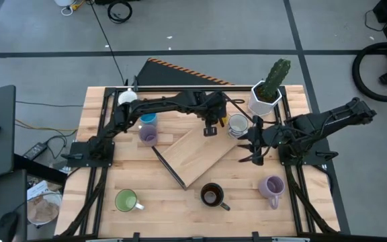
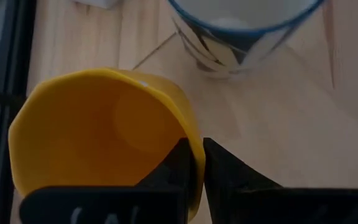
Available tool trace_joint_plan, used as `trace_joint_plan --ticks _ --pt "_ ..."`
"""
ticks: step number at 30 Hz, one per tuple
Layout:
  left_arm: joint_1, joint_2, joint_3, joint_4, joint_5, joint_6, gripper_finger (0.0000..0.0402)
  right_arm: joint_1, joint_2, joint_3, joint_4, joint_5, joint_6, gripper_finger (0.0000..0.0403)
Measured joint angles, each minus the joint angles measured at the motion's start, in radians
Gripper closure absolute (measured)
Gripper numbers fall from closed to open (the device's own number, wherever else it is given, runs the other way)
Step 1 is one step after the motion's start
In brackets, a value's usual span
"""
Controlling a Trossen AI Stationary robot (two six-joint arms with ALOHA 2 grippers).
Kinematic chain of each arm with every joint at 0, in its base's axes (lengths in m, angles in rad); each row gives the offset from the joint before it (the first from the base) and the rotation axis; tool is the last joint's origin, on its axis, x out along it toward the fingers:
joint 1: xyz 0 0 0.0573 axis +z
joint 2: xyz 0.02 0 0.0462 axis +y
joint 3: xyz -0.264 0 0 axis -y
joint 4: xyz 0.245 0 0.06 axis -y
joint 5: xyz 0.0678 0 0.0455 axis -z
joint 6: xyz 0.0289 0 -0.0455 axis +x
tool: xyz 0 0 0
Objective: Place coffee mugs
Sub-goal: Put the yellow mug onto the shelf, then put the blue mug onto the shelf
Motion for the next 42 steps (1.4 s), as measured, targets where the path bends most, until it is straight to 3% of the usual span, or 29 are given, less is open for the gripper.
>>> trace_joint_plan --ticks 16,31,42 --pt "-0.014 0.015 0.0 0.005 -0.025 0.085 0.0364 0.059 0.0 0.0 -0.001 0.063 0.035 0.0267" --pt "-0.036 0.003 0.0 0.029 -0.055 0.121 0.0241 0.059 0.0 0.0 -0.002 0.068 0.037 0.0267" --pt "-0.036 -0.143 0.001 -0.072 -0.084 0.083 0.0226 0.059 0.0 0.0 -0.009 0.078 0.022 0.0267"
